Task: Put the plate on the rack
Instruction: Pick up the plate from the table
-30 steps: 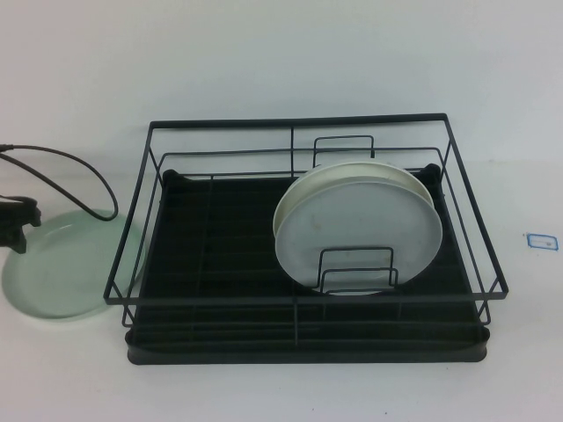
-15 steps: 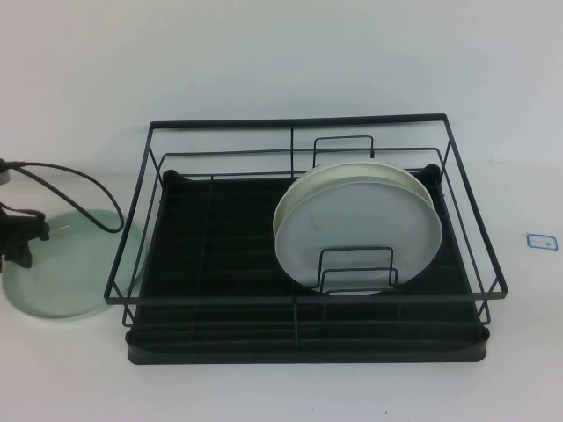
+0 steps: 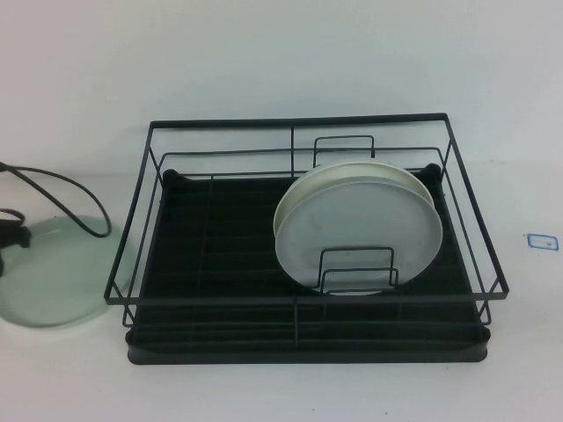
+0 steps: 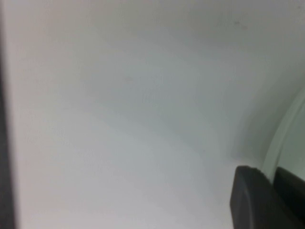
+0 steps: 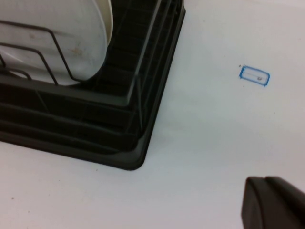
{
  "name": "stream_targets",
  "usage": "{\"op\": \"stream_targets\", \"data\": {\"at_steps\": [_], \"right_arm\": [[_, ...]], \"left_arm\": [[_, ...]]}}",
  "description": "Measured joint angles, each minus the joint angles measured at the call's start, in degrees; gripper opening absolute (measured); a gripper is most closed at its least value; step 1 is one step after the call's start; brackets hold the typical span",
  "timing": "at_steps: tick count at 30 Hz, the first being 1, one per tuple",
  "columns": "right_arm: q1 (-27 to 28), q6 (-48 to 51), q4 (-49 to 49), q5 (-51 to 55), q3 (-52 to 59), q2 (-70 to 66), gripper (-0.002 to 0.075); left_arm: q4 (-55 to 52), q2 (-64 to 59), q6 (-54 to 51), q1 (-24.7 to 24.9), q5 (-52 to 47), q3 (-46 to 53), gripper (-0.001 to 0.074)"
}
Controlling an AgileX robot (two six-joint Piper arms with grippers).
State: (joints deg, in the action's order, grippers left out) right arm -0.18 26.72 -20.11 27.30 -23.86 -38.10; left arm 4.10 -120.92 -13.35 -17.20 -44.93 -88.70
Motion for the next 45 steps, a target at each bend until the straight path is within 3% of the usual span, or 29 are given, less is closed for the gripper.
{"op": "stream_targets", "data": {"at_steps": [8,14,17,28,35,38,41,45], "right_arm": [[0.00,0.00,-0.12,-0.98,0.00,0.00,0.0019],[0.00,0.00,-1.50,-1.06,0.00,0.00,0.0019],[0.00,0.00,-1.48,-1.21,0.00,0.00,0.0019],[0.00,0.00,-1.52,-1.85,0.00,0.00,0.0019],[0.00,-0.13,-1.96,-2.07,0.00,0.00,0.0019],[0.00,-0.59,-6.30,-3.10,0.00,0.00,0.0019],[0.00,1.15,-15.25,-5.18,0.00,0.00,0.0019],[0.00,13.34,-32.43,-5.98,-0.62,-0.10,0.0019]], "left_arm": [[2.43,6.46,-3.77,-5.07,-1.41,0.00,0.0006],[16.80,9.17,-12.13,-9.96,-3.02,-0.23,0.0004],[22.06,9.17,-15.55,-10.72,-4.43,-0.23,0.0004],[25.88,10.72,-17.75,-12.17,-4.57,-2.50,0.0004],[38.94,15.87,-21.96,-16.27,-5.36,-6.10,0.0004],[45.54,18.09,-26.26,-15.52,-6.95,-6.10,0.0004],[46.20,19.60,-27.89,-11.74,-7.62,-6.10,0.0004],[46.97,21.16,-29.57,-3.85,-6.23,-4.63,0.0004]]}}
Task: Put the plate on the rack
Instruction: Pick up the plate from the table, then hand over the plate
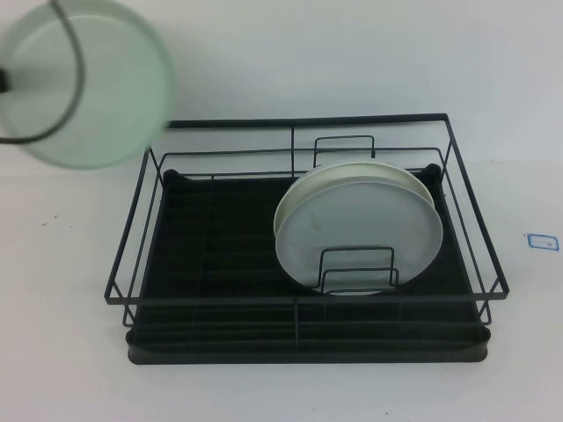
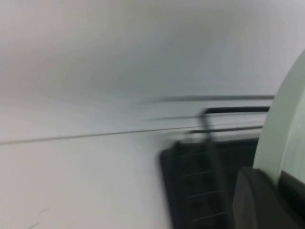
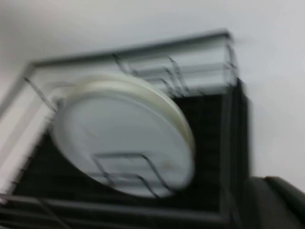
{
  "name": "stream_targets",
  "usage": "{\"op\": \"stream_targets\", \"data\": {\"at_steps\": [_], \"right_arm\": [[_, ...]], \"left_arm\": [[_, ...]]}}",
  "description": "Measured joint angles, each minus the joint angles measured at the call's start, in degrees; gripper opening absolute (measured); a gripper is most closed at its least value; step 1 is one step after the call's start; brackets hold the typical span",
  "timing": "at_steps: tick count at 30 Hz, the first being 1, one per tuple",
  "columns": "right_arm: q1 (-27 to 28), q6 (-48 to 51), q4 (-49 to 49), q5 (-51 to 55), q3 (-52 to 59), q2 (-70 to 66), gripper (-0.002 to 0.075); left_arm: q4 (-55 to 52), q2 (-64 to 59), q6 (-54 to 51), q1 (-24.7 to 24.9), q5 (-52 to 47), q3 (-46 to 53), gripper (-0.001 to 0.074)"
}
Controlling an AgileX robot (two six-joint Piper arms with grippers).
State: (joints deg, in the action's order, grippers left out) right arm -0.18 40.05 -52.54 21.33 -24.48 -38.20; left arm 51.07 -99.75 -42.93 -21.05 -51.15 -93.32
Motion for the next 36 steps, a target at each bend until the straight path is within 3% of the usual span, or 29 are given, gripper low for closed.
{"op": "stream_targets", "data": {"at_steps": [7,12,18,22,25,30,36], "right_arm": [[0.00,28.84,-35.72,7.04,-3.28,0.06,0.0019],[0.00,36.41,-43.61,7.18,-3.70,0.06,0.0046],[0.00,37.44,-44.49,7.54,-4.06,0.06,0.0239],[0.00,37.44,-44.61,8.72,-4.54,0.06,0.0395],[0.00,36.75,-44.85,9.30,-4.54,0.06,0.0442],[0.00,36.46,-44.85,8.95,-4.54,0.06,0.0458],[0.00,36.46,-44.94,8.83,-4.54,0.06,0.0405]], "left_arm": [[8.71,3.16,-6.38,14.29,2.52,2.71,0.0004],[18.53,4.41,-11.72,23.97,1.42,2.73,0.0004],[20.66,4.41,-16.45,39.22,9.38,5.88,0.0004],[25.73,4.31,-21.85,46.68,14.74,8.63,0.0004],[28.72,4.31,-25.35,49.57,15.21,8.63,0.0004],[32.77,4.31,-27.39,50.93,12.64,8.63,0.0004],[36.15,4.31,-29.02,50.82,7.81,8.63,0.0005]]}}
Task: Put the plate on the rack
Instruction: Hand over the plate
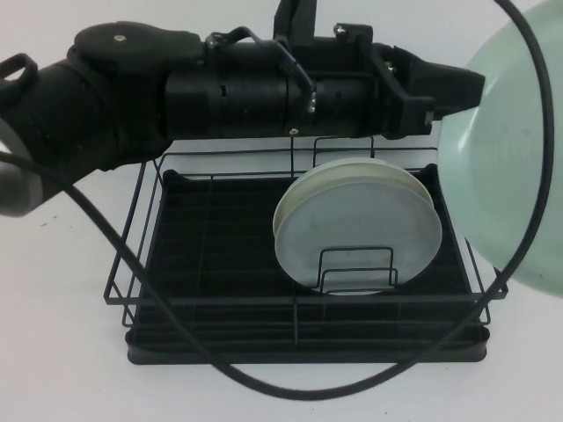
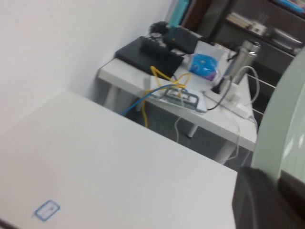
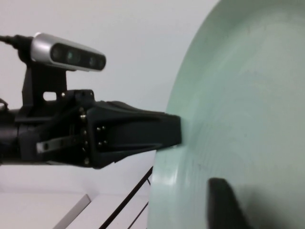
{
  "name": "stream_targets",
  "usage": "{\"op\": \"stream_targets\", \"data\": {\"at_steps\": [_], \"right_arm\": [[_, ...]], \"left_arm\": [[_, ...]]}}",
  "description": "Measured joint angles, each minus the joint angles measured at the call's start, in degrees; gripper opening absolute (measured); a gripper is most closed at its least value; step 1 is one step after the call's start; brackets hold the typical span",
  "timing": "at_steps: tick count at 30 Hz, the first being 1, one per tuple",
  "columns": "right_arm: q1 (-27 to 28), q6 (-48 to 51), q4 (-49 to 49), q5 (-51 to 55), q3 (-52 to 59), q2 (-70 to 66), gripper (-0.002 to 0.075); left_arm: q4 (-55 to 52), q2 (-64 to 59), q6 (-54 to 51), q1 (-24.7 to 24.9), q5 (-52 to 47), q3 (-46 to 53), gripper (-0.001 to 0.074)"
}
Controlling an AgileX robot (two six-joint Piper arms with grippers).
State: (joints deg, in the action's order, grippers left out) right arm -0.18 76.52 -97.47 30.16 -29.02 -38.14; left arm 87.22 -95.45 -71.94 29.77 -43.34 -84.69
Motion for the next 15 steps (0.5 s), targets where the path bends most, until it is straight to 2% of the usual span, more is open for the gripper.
{"op": "stream_targets", "data": {"at_steps": [4,10,15], "right_arm": [[0.00,1.44,-0.24,-0.21,-0.05,-0.21,0.0176],[0.00,6.79,-0.80,-0.80,-0.52,-0.59,0.0166],[-0.39,16.27,-0.80,0.05,-4.88,-0.72,0.0165]], "left_arm": [[1.77,0.00,-5.73,-0.27,-3.34,0.00,0.0010],[3.19,0.00,-3.38,-1.06,-5.89,0.00,0.0034],[6.10,0.00,-1.16,-6.00,-17.14,-2.95,0.0166]]}}
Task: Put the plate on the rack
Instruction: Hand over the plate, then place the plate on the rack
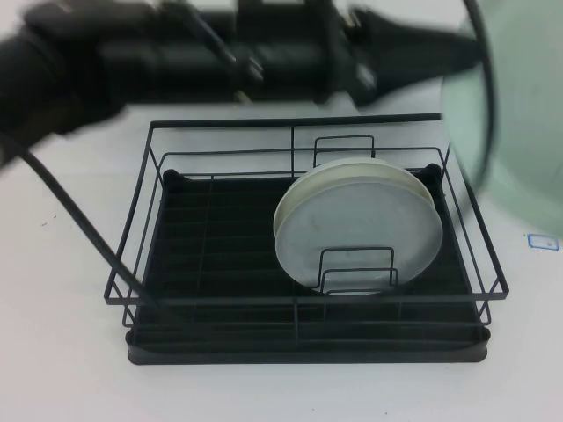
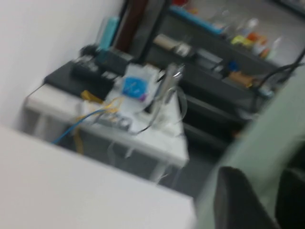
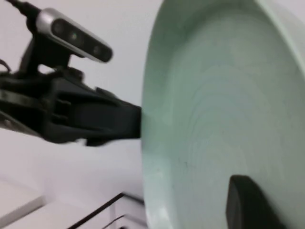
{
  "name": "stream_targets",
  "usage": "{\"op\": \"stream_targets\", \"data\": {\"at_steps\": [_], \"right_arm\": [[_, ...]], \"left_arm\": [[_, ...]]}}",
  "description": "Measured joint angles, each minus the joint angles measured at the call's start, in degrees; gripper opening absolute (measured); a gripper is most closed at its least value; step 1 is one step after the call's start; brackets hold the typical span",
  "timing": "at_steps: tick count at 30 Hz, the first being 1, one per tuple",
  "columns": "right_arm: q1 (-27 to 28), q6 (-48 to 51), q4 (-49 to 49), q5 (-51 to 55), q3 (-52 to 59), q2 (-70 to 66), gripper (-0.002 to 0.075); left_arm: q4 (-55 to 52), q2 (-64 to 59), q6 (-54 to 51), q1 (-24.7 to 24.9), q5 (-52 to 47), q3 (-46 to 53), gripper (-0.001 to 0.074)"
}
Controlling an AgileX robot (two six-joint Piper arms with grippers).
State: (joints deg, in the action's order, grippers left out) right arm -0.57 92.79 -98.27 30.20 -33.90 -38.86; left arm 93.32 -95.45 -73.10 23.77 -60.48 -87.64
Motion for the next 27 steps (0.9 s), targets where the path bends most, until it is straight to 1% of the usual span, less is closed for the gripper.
{"op": "stream_targets", "data": {"at_steps": [3,4,6,7,8,9,10,11,13,16,18,23,27], "right_arm": [[0.00,1.97,2.82,-1.26,-5.27,-1.92,0.0164],[0.00,1.82,4.68,-1.28,-6.99,-2.88,0.0164],[0.11,-0.42,10.44,0.54,-11.75,-5.58,0.0164],[0.11,-2.08,13.58,1.56,-13.73,-6.76,0.0163],[0.11,-4.51,16.74,2.96,-16.22,-8.33,0.0163],[0.11,-7.22,19.80,4.53,-18.77,-10.04,0.0163],[0.11,-10.00,22.08,5.98,-21.34,-11.87,0.0163],[0.11,-12.73,24.68,8.00,-23.94,-13.81,0.0163],[0.11,-16.94,28.22,12.60,-28.53,-17.40,0.0162],[0.11,-20.71,31.38,21.76,-35.05,-22.67,0.0162],[0.11,-21.56,33.27,26.63,-38.91,-25.77,0.0162],[0.00,-23.78,37.27,30.16,-45.18,-30.87,0.0162],[-2.18,-25.14,42.82,30.91,-46.97,-33.08,0.0161]], "left_arm": [[2.15,0.11,2.89,-5.47,-6.81,-5.03,0.0265],[2.30,0.34,3.98,-7.78,-8.30,-7.30,0.0282],[1.21,1.24,6.04,-11.71,-8.61,-10.99,0.0283],[-0.64,2.13,7.32,-13.83,-8.61,-12.69,0.0266],[-3.35,3.37,8.69,-15.88,-8.61,-14.17,0.0233],[-5.96,4.95,9.73,-17.73,-8.03,-15.34,0.0197],[-9.72,6.76,10.61,-19.28,-7.03,-16.13,0.0143],[-13.53,8.81,10.85,-20.69,-5.99,-16.31,0.0093],[-21.18,12.56,10.99,-22.56,-4.65,-16.31,0.0040],[-36.65,18.08,11.36,-23.29,-4.09,-16.31,0.0012],[-43.97,22.15,12.71,-23.29,-3.13,-15.47,0.0006],[-53.93,32.57,14.78,-23.29,2.45,-10.00,0.0003],[-59.07,42.01,16.19,-23.29,8.19,-3.33,0.0002]]}}
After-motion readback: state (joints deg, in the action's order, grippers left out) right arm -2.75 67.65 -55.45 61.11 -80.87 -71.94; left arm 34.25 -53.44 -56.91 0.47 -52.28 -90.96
